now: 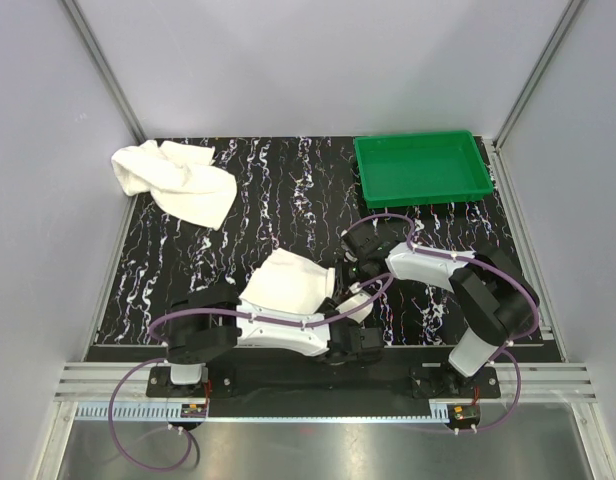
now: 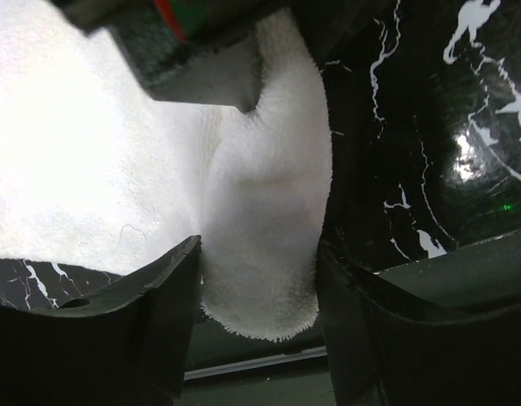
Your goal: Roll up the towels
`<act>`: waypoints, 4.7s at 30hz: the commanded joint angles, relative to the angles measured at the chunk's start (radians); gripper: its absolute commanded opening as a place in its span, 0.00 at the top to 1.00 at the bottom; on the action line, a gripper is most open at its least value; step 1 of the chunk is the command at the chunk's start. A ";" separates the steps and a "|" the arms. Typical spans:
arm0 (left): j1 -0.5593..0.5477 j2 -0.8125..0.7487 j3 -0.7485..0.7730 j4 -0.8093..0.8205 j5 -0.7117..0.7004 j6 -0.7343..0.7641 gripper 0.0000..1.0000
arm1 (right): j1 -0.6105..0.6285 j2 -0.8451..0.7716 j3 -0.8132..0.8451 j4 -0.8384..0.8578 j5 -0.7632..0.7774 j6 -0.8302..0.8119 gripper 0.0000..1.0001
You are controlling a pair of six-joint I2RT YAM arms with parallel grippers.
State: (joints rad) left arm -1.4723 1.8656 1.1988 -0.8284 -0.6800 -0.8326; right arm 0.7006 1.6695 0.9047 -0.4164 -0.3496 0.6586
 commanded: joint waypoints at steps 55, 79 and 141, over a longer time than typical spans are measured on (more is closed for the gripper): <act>0.464 -0.700 -0.993 1.218 0.863 -0.526 1.00 | -0.242 -0.571 -0.395 0.393 -0.212 0.102 0.02; 0.584 -0.677 -1.196 1.472 0.936 -0.750 1.00 | 0.037 -0.056 -0.359 0.906 -0.111 0.205 0.08; -0.046 -0.192 -0.099 0.427 0.063 0.193 0.43 | 0.062 -0.099 -0.043 -0.163 0.413 0.053 0.64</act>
State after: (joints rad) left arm -1.5082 1.6398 1.0424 -0.4034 -0.5541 -0.6533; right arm 0.7609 1.5394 0.8570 -0.5629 0.0418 0.7334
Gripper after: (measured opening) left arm 0.569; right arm 0.370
